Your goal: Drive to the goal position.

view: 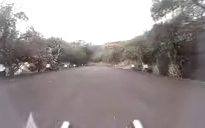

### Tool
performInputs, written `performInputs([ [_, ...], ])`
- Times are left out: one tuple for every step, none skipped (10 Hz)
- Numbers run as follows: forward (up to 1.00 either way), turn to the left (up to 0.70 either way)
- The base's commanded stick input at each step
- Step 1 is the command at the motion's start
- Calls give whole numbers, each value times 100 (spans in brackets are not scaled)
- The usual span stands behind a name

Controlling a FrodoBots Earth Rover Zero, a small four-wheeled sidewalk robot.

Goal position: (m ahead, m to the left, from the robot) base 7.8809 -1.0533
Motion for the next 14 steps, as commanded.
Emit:
performInputs([
  [50, 0],
  [50, 0],
  [50, 0],
  [50, -2],
  [50, -41],
  [50, -50],
  [50, -50],
  [50, -50],
  [50, -49],
  [50, -2],
  [50, 0],
  [50, 0],
  [50, 0],
  [50, 0],
])
